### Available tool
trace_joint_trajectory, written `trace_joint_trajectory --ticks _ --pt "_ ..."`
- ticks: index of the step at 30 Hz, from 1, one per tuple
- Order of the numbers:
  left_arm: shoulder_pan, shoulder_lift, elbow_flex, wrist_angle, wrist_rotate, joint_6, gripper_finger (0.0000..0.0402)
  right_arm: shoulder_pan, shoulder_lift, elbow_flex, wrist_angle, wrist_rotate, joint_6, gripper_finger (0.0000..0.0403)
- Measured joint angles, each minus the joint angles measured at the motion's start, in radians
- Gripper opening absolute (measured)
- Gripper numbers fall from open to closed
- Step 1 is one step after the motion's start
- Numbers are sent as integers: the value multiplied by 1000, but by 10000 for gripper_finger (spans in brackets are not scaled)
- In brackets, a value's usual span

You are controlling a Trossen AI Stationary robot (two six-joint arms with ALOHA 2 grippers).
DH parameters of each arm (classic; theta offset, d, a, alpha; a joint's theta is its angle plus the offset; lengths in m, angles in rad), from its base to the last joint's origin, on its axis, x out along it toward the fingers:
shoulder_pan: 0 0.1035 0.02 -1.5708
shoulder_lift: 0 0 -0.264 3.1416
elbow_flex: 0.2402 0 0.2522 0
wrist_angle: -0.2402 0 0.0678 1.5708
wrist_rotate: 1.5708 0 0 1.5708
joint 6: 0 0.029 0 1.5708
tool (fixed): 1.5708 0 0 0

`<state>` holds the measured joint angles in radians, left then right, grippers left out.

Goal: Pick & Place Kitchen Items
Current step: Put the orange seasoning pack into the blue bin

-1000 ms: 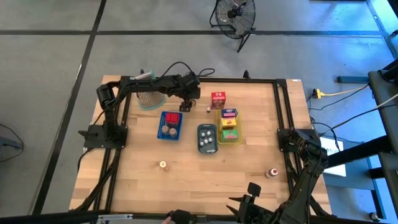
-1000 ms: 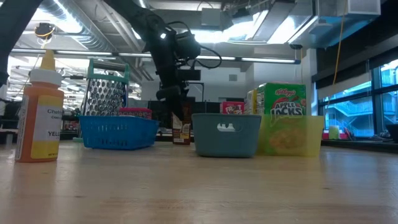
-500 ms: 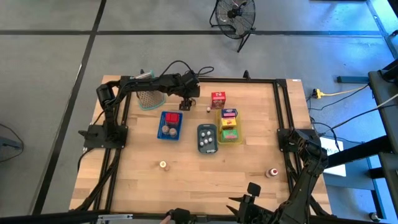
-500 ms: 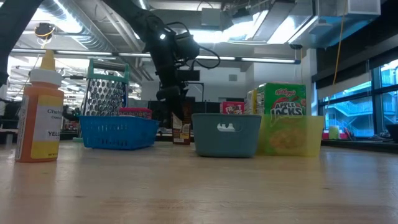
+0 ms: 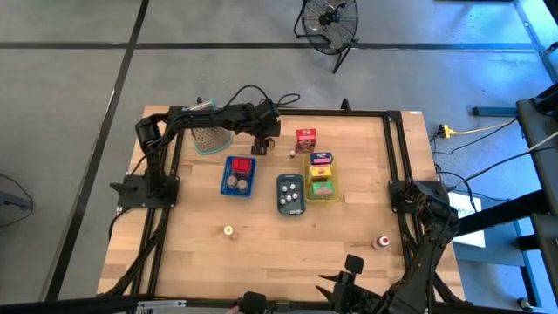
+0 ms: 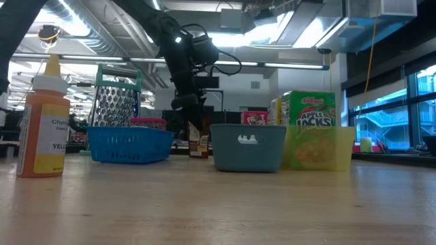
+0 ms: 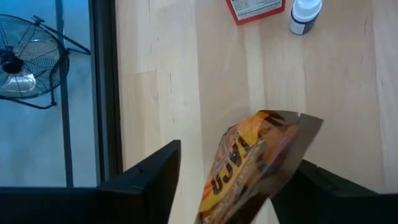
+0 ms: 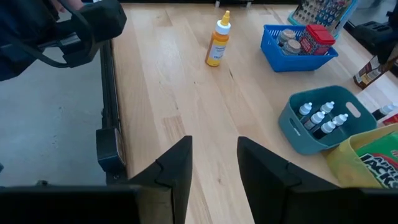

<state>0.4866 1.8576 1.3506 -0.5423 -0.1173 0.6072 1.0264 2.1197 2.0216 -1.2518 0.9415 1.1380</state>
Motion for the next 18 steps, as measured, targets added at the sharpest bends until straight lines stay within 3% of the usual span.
trace_joint_trajectory --ticks 11,18 --pt "0 0 0 -1 -22 -44 125 -1 0 0 0 0 -44 131" --pt "-19 -1 0 -1 -36 -55 30 -9 0 0 0 0 -137 131"
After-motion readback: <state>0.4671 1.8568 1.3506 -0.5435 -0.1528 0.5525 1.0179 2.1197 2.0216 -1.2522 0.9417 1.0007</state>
